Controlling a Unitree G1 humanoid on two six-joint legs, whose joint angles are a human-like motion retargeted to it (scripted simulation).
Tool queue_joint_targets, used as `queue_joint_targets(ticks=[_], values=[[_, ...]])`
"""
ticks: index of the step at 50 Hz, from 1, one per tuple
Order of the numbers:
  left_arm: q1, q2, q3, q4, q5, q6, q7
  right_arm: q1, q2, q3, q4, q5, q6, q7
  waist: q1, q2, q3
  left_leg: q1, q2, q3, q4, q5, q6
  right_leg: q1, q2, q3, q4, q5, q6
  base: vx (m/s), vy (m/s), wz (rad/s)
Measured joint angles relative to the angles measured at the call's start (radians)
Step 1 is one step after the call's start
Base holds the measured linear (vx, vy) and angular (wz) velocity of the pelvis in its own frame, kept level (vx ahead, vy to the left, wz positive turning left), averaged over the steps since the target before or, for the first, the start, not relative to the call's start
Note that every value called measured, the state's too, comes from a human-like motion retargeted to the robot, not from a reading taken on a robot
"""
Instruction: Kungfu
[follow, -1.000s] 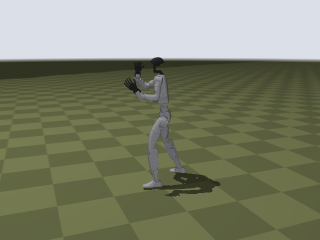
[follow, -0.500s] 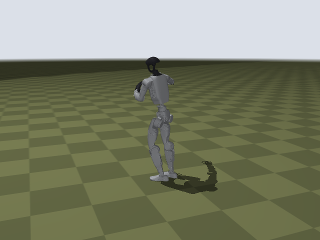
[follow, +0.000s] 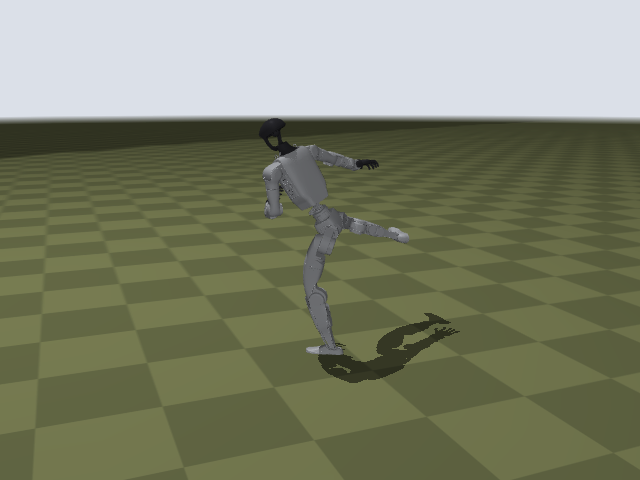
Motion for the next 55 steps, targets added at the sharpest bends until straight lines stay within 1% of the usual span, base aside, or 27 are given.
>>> queue_joint_targets(ticks=[2,3,5,7,8,10,12,15,17,18,20,22,25,27,28,30,33,36,38,41,42,43,45,47,50,52,55], values=[[0.07,0.037,0.063,0.037,0.061,-0.007,0.035,-0.08,0.062,0.074,0.0,0.037,0.016,0.018,-0.028,0.004,0.03,0.019,-0.007,-0.004,-0.033,0.004,0.033,-0.042,-0.052,0.031,-0.074,-0.007,0.0,-0.25,0.04,-0.19],[0.102,0.047,0.087,0.061,0.083,-0.003,0.049,-0.116,0.092,0.109,0.0,0.035,0.021,0.033,-0.042,0.021,0.047,0.004,0.001,-0.032,-0.037,0.009,0.047,-0.092,-0.036,0.056,-0.04,-0.004,0.0,-0.32,-0.04,0.05],[0.14,0.063,0.141,0.128,0.096,0.007,0.055,-0.174,0.153,0.148,0.0,-0.026,0.029,0.058,-0.1,0.043,0.09,-0.029,-0.015,-0.065,-0.019,0.004,0.07,-0.185,-0.046,0.098,0.14,-0.024,0.0,-0.28,-0.05,0.62],[0.148,0.091,0.217,0.222,0.079,0.025,0.011,-0.198,0.226,0.191,-0.031,-0.096,0.042,0.095,-0.157,0.077,0.129,-0.094,0.0,-0.118,0.002,0.018,0.051,-0.23,0.001,0.033,0.38,-0.051,0.0,-0.22,-0.12,0.58],[0.158,0.102,0.248,0.261,0.079,0.04,-0.022,-0.19,0.258,0.204,-0.047,-0.123,0.037,0.103,-0.172,0.081,0.144,-0.109,0.01,-0.14,-0.001,0.035,0.036,-0.241,0.053,-0.002,0.481,-0.046,0.0,-0.21,-0.27,0.07],[0.204,0.127,0.304,0.311,0.101,0.073,-0.073,-0.154,0.329,0.207,-0.056,-0.193,0.005,0.088,-0.135,0.1,0.149,-0.135,0.099,-0.169,-0.022,0.067,-0.006,-0.279,0.249,-0.102,0.626,-0.041,0.0,-0.18,-0.45,-1.0],[0.261,0.152,0.347,0.337,0.149,0.093,-0.08,-0.095,0.395,0.198,-0.061,-0.216,0.012,0.06,-0.023,0.101,0.103,-0.147,0.21,-0.148,-0.04,0.081,-0.051,-0.35,0.489,-0.172,0.689,-0.031,0.041,0.0,-0.53,-1.78],[0.365,0.178,0.382,0.37,0.21,0.097,-0.062,0.002,0.481,0.183,-0.058,-0.206,0.026,0.067,0.101,0.027,0.001,-0.097,0.247,-0.061,-0.044,0.071,-0.092,-0.396,0.738,-0.239,0.715,-0.066,0.255,0.16,-0.45,-0.72],[0.44,0.199,0.398,0.389,0.223,0.106,-0.039,0.05,0.537,0.182,-0.064,-0.192,0.014,0.077,0.136,-0.039,-0.036,-0.05,0.242,-0.003,-0.047,0.071,-0.121,-0.381,0.891,-0.279,0.653,-0.097,0.443,0.12,-0.48,-0.27],[0.474,0.213,0.41,0.403,0.223,0.112,-0.031,0.065,0.567,0.196,-0.069,-0.182,0.003,0.078,0.162,-0.07,-0.05,-0.027,0.259,0.033,-0.049,0.073,-0.14,-0.377,0.976,-0.298,0.609,-0.11,0.503,0.03,-0.7,-0.66],[0.511,0.232,0.433,0.433,0.225,0.123,-0.029,0.07,0.6,0.221,-0.074,-0.166,-0.004,0.08,0.204,-0.134,-0.065,-0.018,0.3,0.09,-0.022,0.09,-0.203,-0.412,1.164,-0.305,0.539,-0.153,0.524,-0.12,-1.15,-0.67],[0.557,0.242,0.456,0.473,0.246,0.124,-0.028,0.09,0.647,0.224,-0.083,-0.16,-0.004,0.073,0.215,-0.185,-0.076,0.018,0.304,0.132,0.016,0.081,-0.245,-0.369,1.233,-0.296,0.499,-0.182,0.524,0.05,-0.79,-0.14],[0.621,0.192,0.483,0.546,0.259,0.124,0.044,0.129,0.693,0.23,-0.104,-0.156,-0.018,0.085,0.234,-0.199,-0.132,0.085,0.294,0.203,0.002,0.062,-0.251,-0.26,1.201,-0.252,0.431,-0.159,0.524,0.25,-0.13,-0.38],[0.635,0.128,0.484,0.594,0.263,0.112,0.104,0.145,0.694,0.227,-0.123,-0.16,-0.025,0.1,0.225,-0.182,-0.152,0.159,0.259,0.258,-0.036,0.054,-0.243,-0.179,1.107,-0.206,0.387,-0.143,0.523,0.18,0.37,-0.08],[0.633,0.099,0.478,0.618,0.264,0.116,0.121,0.142,0.686,0.231,-0.132,-0.156,-0.024,0.102,0.201,-0.179,-0.145,0.204,0.221,0.284,-0.052,0.049,-0.235,-0.134,1.03,-0.187,0.377,-0.149,0.521,0.03,0.36,0.22],[0.618,0.068,0.464,0.657,0.275,0.141,0.126,0.115,0.678,0.25,-0.151,-0.15,-0.028,0.105,0.153,-0.16,-0.134,0.254,0.206,0.327,-0.072,0.051,-0.239,-0.092,0.936,-0.168,0.318,-0.136,0.455,-0.21,-0.16,-0.14],[0.565,0.062,0.417,0.689,0.268,0.18,0.13,0.041,0.667,0.287,-0.188,-0.17,-0.06,0.111,0.072,-0.127,-0.11,0.314,0.208,0.404,-0.097,0.051,-0.252,-0.085,0.837,-0.116,0.153,-0.086,0.334,-0.32,-0.35,-0.72],[0.478,0.071,0.361,0.693,0.244,0.172,0.179,-0.038,0.666,0.333,-0.234,-0.193,-0.108,0.121,-0.003,-0.104,-0.074,0.371,0.219,0.465,-0.113,0.056,-0.289,-0.088,0.73,-0.112,-0.049,-0.064,0.234,-0.34,-0.42,-1.0],[0.408,0.073,0.332,0.7,0.228,0.158,0.214,-0.092,0.674,0.375,-0.261,-0.2,-0.143,0.132,-0.037,-0.091,-0.044,0.414,0.239,0.492,-0.127,0.067,-0.325,-0.102,0.676,-0.114,-0.175,-0.088,0.188,-0.33,-0.67,-1.36],[0.287,0.064,0.306,0.727,0.201,0.133,0.222,-0.16,0.708,0.425,-0.294,-0.213,-0.206,0.143,-0.061,-0.064,-0.006,0.47,0.298,0.547,-0.14,0.091,-0.395,-0.14,0.643,-0.167,-0.316,-0.185,0.115,-0.23,-0.67,-1.45],[0.242,0.058,0.301,0.739,0.196,0.125,0.213,-0.18,0.72,0.439,-0.304,-0.218,-0.235,0.15,-0.068,-0.059,0.005,0.485,0.312,0.559,-0.136,0.096,-0.417,-0.149,0.642,-0.188,-0.343,-0.203,0.109,-0.16,-0.66,-1.03],[0.19,0.051,0.296,0.753,0.195,0.116,0.199,-0.201,0.729,0.454,-0.312,-0.219,-0.269,0.157,-0.079,-0.067,0.019,0.502,0.311,0.564,-0.123,0.092,-0.434,-0.149,0.636,-0.199,-0.354,-0.186,0.148,-0.16,-0.64,-0.59],[0.088,0.036,0.281,0.771,0.223,0.095,0.175,-0.238,0.741,0.472,-0.331,-0.218,-0.324,0.158,-0.099,-0.097,0.022,0.521,0.254,0.562,-0.111,0.081,-0.446,-0.162,0.57,-0.278,-0.34,-0.019,0.23,-0.17,-0.82,-0.13],[-0.027,0.014,0.258,0.801,0.297,0.074,0.167,-0.278,0.736,0.477,-0.359,-0.193,-0.377,0.189,-0.084,-0.069,0.033,0.494,0.254,0.493,-0.09,0.072,-0.446,-0.342,0.587,-0.007,-0.153,-0.072,0.255,-0.23,-0.9,-0.31],[-0.199,-0.041,0.256,0.873,0.447,0.086,0.196,-0.37,0.726,0.513,-0.404,-0.122,-0.426,0.271,-0.07,-0.04,0.084,0.484,0.244,0.401,-0.071,0.055,-0.446,-0.465,0.553,-0.037,-0.021,-0.133,0.224,-0.24,-0.33,-0.73],[-0.295,-0.05,0.212,0.93,0.501,0.11,0.207,-0.42,0.72,0.557,-0.439,-0.07,-0.458,0.353,-0.111,0.02,0.097,0.453,0.231,0.32,-0.09,0.059,-0.446,-0.551,0.549,-0.004,0.076,-0.195,0.231,0.01,-0.35,-0.18],[-0.409,-0.061,0.146,0.971,0.518,0.123,0.229,-0.471,0.7,0.605,-0.505,-0.032,-0.502,0.434,-0.147,0.078,0.108,0.444,0.159,0.248,-0.145,0.085,-0.446,-0.657,0.524,0.059,0.111,-0.187,0.229,0.04,0.1,-0.03]])
